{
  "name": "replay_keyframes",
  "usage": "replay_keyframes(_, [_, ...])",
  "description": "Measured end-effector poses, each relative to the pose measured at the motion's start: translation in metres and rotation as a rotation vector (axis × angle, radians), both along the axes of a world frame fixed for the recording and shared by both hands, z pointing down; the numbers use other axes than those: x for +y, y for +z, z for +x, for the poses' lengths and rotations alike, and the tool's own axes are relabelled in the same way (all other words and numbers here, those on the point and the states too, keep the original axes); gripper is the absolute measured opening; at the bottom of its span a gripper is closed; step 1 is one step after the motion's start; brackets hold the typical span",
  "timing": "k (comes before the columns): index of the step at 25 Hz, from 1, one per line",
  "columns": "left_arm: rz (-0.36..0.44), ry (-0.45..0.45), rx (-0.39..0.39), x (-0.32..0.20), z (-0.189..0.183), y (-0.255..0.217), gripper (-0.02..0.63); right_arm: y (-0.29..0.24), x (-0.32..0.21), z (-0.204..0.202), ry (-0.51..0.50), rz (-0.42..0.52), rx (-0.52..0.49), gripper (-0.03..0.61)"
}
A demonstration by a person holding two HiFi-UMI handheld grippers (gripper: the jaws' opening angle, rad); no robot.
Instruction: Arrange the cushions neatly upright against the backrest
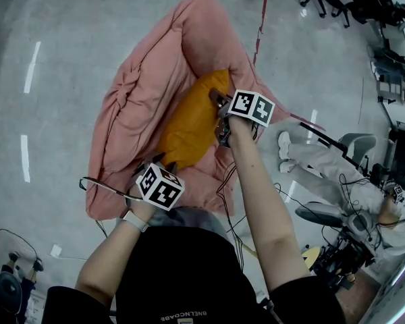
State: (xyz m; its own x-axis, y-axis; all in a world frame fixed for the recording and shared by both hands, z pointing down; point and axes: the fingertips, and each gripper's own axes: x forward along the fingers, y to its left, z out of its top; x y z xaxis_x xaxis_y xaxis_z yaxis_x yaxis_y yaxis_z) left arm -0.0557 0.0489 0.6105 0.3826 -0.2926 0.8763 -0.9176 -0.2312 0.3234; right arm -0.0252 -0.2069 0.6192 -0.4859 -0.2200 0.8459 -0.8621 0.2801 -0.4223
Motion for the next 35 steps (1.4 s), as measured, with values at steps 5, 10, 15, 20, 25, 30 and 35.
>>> replay_keyframes(5, [-0.015, -0.085, -0.017, -0.001, -0.023, 0.014, 0.170, 0.015, -0.001, -0.025, -0.018, 0.044, 0.028, 0.253])
replay_keyframes(10, [-0.017, -0.137, -0.075, -0.009, -0.035, 0.027, 0.169, 0.029, -0.007, -0.038, -0.027, 0.080, 0.053, 0.253])
replay_keyframes(15, [-0.012, -0.165, -0.070, -0.009, -0.044, 0.029, 0.170, 0.035, -0.004, -0.051, -0.035, 0.153, 0.081, 0.253])
replay_keyframes(20, [0.031, -0.100, -0.045, -0.002, -0.032, 0.006, 0.192, 0.015, 0.001, -0.041, -0.019, 0.170, -0.012, 0.289])
replay_keyframes(25, [0.125, -0.005, -0.107, 0.000, -0.025, -0.034, 0.198, -0.016, 0.016, -0.016, -0.101, 0.195, -0.087, 0.321])
replay_keyframes(30, [0.212, 0.087, -0.160, -0.037, -0.023, -0.049, 0.197, -0.026, 0.037, 0.045, -0.062, 0.241, -0.081, 0.321])
replay_keyframes(35, [0.192, 0.211, -0.163, -0.070, -0.001, -0.021, 0.188, 0.000, 0.085, 0.103, 0.017, 0.160, -0.074, 0.321])
